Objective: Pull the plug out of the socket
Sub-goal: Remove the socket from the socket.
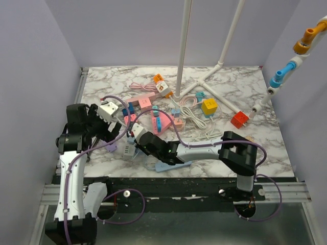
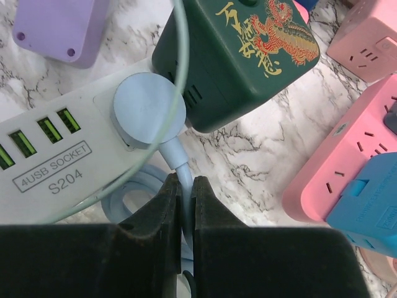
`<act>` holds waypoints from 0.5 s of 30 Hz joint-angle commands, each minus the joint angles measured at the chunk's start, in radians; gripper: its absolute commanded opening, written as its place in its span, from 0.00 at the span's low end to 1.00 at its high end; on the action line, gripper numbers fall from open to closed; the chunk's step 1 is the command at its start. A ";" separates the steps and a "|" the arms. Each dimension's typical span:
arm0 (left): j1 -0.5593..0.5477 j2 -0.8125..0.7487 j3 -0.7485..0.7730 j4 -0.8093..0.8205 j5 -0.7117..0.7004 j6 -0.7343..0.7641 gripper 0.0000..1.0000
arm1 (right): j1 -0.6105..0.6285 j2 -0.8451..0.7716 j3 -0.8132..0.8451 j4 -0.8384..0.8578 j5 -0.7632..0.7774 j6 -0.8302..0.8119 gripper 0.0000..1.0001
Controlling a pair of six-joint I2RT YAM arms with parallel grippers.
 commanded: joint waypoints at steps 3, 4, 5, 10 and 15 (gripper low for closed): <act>0.049 -0.121 0.029 -0.082 0.306 0.381 0.98 | -0.017 -0.054 0.047 0.065 0.035 0.048 0.01; 0.054 -0.138 0.031 -0.125 0.347 0.469 0.98 | -0.022 -0.055 0.046 0.065 0.033 0.053 0.01; 0.057 -0.151 0.031 -0.160 0.375 0.549 0.98 | -0.027 -0.056 0.046 0.065 0.027 0.061 0.01; 0.056 -0.169 0.003 -0.329 0.398 0.866 0.98 | -0.062 -0.069 0.043 0.065 -0.013 0.106 0.01; 0.057 -0.252 -0.080 -0.378 0.450 1.104 0.98 | -0.107 -0.092 0.051 0.063 -0.086 0.158 0.01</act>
